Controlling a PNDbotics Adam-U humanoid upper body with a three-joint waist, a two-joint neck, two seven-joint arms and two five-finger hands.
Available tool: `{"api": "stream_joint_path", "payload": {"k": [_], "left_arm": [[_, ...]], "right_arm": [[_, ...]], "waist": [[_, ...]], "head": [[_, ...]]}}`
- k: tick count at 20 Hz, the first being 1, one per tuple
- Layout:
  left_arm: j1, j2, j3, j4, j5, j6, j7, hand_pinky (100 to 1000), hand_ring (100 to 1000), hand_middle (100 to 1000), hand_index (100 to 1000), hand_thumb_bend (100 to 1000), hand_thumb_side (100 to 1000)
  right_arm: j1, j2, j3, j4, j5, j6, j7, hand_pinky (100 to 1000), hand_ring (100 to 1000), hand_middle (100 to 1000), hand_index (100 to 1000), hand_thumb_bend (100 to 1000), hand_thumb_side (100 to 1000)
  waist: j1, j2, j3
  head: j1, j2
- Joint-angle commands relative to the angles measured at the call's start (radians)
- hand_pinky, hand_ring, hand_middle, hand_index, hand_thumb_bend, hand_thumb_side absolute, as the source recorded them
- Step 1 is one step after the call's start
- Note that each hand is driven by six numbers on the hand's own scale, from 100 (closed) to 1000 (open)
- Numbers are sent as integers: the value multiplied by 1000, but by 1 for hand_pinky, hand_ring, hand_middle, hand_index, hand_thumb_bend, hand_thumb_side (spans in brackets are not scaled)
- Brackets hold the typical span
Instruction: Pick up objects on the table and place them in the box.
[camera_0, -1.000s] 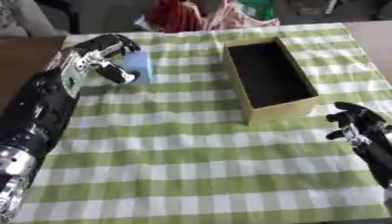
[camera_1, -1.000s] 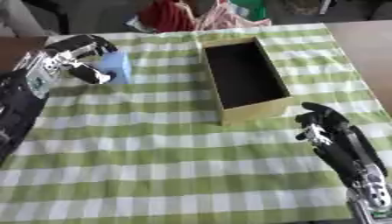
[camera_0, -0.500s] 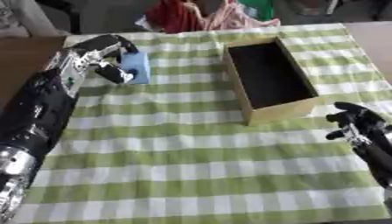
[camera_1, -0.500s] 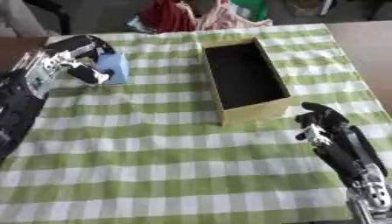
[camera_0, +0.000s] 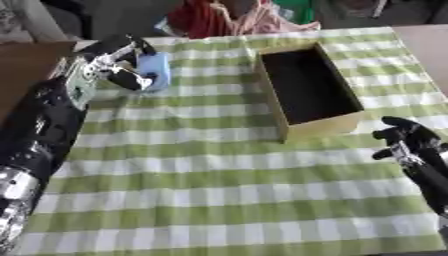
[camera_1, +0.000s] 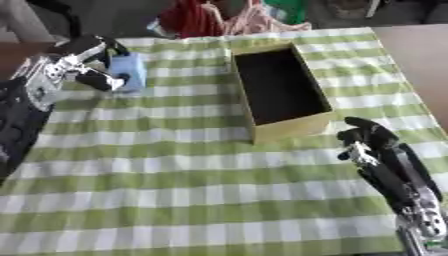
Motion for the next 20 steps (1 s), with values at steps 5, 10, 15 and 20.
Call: {"api": "stream_joint_path", "payload": {"k": [5,10,15,20], "left_arm": [[-25,42,2,-65,56,-12,65,676,524,470,726,100,205],[-35,41,-20,-126,116,-30,71,673,521,462,726,100,200],[-48,12,-71,-205,170,-65,49,672,523,462,725,100,193],[-67,-46,-125,-266,202,-101,20,672,525,462,724,100,189]], "right_arm": [[-6,-14,-7,-21,-2,-1,1,570,803,611,837,100,519],[-4,-14,-7,-21,-3,-1,1,570,803,611,837,100,519],[-6,-13,-4,-21,-4,-1,5,570,803,611,837,100,518],[-11,-12,3,-21,-7,0,12,570,803,611,837,100,518]], "waist": [[0,-24,0],[1,-27,0],[-1,-29,-4],[-5,-28,-13]], "head": [[-5,-12],[-6,-13],[-3,-15],[5,-17]]}}
